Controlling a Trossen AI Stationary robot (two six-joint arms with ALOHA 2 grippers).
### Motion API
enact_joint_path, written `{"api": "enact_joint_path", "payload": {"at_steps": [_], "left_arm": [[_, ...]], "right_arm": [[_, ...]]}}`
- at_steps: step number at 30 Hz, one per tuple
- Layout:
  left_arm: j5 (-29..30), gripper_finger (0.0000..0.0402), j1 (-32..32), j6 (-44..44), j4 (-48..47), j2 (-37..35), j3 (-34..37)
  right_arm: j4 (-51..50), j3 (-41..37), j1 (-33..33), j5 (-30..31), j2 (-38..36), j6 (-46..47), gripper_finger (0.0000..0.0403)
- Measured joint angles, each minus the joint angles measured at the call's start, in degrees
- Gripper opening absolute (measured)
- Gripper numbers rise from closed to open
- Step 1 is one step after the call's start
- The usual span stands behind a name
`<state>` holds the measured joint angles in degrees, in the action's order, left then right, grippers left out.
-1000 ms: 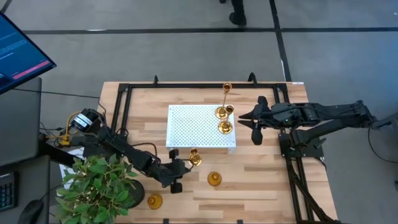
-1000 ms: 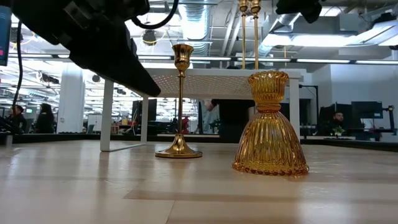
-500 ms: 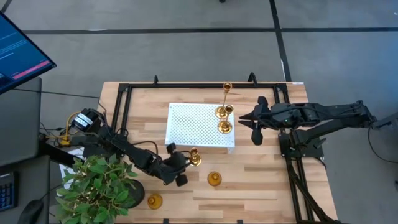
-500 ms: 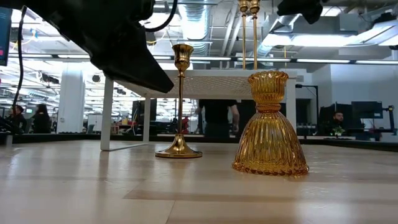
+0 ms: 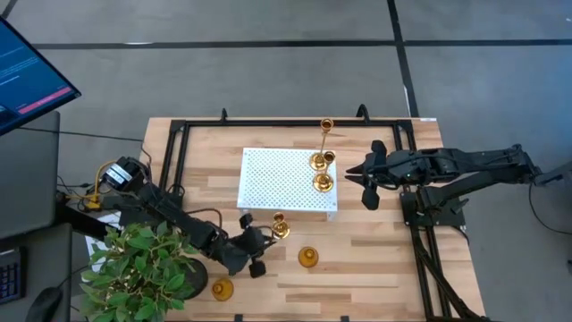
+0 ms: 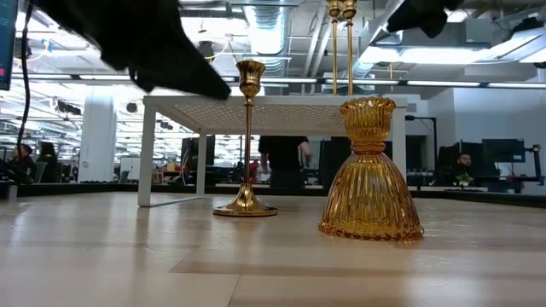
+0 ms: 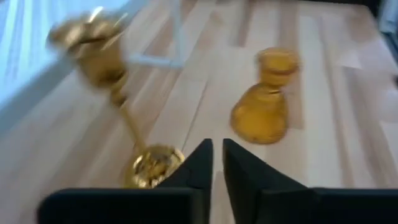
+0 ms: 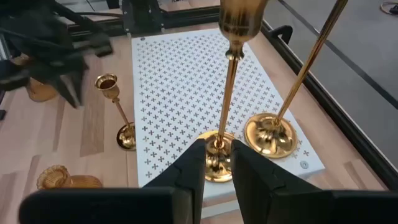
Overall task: Pick & Place candle stick holders
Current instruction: Put the golden candlestick holder on the shelf
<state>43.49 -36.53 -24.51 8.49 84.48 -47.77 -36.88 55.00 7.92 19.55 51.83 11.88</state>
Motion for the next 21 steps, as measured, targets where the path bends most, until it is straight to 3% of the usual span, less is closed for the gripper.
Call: {"api": "enact_joint_path", "payload": {"at_steps": [3,9,21], "left_arm": [[1.60,0.0006,-2.15,8.64,0.13,-0.10,-1.89],[1.05,0.0004,-1.64,23.86,-0.30,-1.23,-6.16],[-8.04,0.0004,5.32,24.27,-17.55,-13.63,-6.71]], "right_arm": [[-1.04,0.00,0.00,0.01,0.00,0.03,0.0065],[-2.30,0.00,0.00,0.00,0.01,0.15,0.0065],[-4.82,-0.02,3.40,0.02,0.02,2.22,0.0065]]}}
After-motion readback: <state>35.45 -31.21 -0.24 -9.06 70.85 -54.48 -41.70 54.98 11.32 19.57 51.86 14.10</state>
